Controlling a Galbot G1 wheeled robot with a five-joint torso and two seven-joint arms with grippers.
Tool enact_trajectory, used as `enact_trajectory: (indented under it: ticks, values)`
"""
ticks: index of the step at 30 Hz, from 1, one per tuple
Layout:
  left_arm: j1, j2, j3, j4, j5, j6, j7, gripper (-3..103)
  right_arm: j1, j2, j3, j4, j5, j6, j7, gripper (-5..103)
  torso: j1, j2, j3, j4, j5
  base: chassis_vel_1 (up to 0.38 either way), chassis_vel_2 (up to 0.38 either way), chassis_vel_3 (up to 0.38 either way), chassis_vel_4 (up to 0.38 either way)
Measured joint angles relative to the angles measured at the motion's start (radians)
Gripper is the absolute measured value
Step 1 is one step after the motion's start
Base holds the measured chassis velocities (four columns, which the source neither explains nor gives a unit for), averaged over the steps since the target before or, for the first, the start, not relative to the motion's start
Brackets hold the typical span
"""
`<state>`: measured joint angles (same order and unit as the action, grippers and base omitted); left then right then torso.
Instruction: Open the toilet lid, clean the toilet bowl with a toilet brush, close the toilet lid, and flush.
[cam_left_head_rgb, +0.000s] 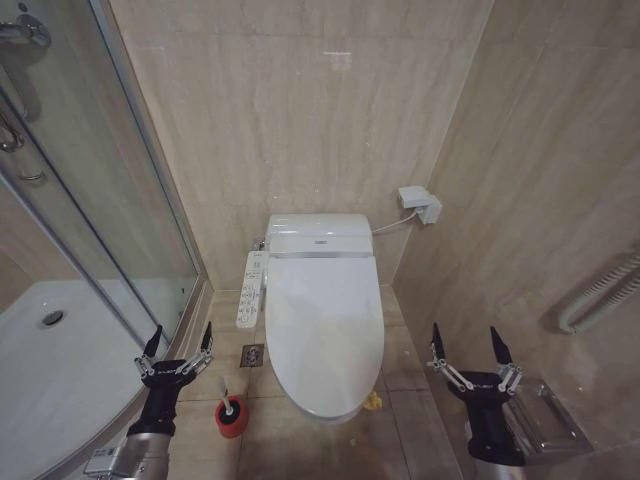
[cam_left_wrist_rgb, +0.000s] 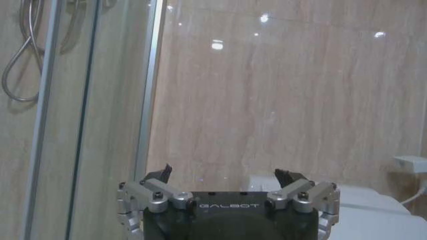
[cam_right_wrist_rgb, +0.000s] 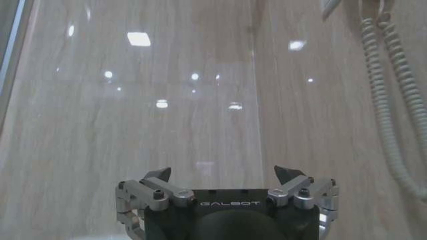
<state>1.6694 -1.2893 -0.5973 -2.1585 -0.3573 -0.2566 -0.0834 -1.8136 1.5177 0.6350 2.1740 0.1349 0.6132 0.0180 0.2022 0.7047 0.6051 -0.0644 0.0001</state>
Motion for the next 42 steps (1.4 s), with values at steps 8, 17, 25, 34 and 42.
enact_trajectory:
  ticks: [8, 17, 25, 34, 42]
  values:
    - [-0.062, 0.004, 0.028, 0.080, -0.005, -0.003, 0.000, 100, -0.016, -0.001, -0.035, -0.107, -0.101, -0.013, 0.013, 100, 0.001, 0.000, 0.000, 0.0005, -0.0002, 0.014, -0.021, -0.014, 0.011]
    - [-0.136, 0.016, 0.061, 0.152, -0.024, -0.010, 0.000, 100, 0.004, -0.024, -0.052, -0.340, -0.175, -0.009, 0.014, 100, 0.001, 0.000, 0.000, 0.0002, 0.0000, -0.004, 0.004, 0.003, -0.006]
    - [-0.176, 0.021, 0.065, 0.197, -0.031, -0.012, 0.001, 100, 0.097, -0.024, -0.054, -0.573, -0.196, 0.030, -0.031, 100, 0.001, 0.000, 0.000, 0.0003, 0.0000, 0.000, 0.000, 0.000, 0.000]
    - [-0.194, 0.020, 0.053, 0.242, -0.029, -0.012, 0.002, 100, 0.241, -0.013, -0.068, -0.761, -0.177, 0.058, -0.069, 100, 0.001, 0.000, 0.000, 0.0004, -0.0001, 0.000, 0.000, 0.000, 0.000]
    - [-0.199, 0.013, 0.034, 0.273, -0.023, -0.012, 0.002, 100, 0.300, -0.023, -0.088, -0.850, -0.074, 0.088, -0.162, 100, 0.001, 0.000, 0.000, 0.0003, -0.0002, 0.000, 0.000, 0.000, 0.000]
